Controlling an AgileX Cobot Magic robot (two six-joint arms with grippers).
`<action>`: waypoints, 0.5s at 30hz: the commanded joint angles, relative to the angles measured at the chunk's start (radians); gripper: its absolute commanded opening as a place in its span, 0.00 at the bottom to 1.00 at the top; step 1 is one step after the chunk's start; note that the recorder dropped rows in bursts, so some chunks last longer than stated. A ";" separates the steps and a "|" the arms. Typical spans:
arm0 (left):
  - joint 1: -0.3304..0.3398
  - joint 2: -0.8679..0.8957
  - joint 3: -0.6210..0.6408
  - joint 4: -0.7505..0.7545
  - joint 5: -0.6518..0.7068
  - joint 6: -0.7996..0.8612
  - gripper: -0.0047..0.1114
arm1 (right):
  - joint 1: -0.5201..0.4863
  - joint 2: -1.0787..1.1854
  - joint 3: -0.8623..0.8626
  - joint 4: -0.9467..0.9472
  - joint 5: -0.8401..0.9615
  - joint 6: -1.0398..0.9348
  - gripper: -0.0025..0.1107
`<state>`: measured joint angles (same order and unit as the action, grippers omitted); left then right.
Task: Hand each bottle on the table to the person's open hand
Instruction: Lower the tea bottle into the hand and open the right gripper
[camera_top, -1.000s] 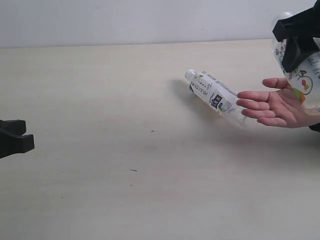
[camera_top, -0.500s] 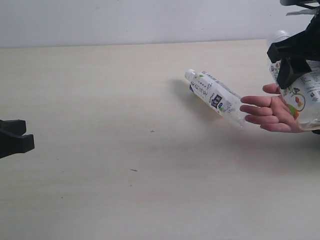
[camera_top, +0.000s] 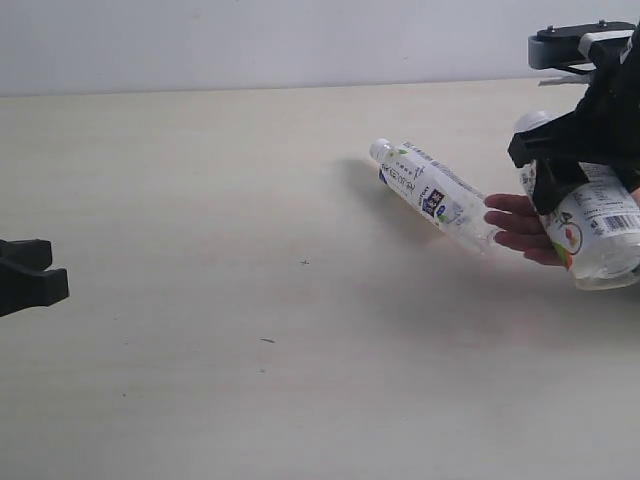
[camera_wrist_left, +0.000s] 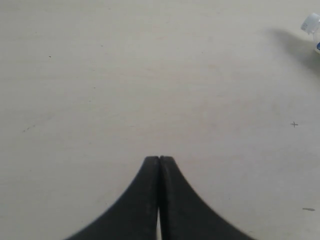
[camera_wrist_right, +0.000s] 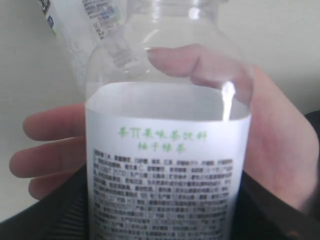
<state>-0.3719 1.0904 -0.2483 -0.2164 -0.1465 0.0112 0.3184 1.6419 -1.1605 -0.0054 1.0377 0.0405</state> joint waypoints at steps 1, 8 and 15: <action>0.004 -0.008 0.004 -0.008 -0.001 -0.001 0.04 | -0.007 0.000 0.003 -0.002 -0.037 0.015 0.11; 0.004 -0.008 0.004 -0.008 -0.001 -0.001 0.04 | -0.007 0.000 0.003 -0.002 -0.037 0.015 0.45; 0.004 -0.008 0.004 -0.008 -0.001 -0.001 0.04 | -0.005 0.000 0.003 -0.002 -0.042 0.007 0.78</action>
<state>-0.3719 1.0904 -0.2483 -0.2164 -0.1465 0.0112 0.3184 1.6435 -1.1605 -0.0054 1.0102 0.0523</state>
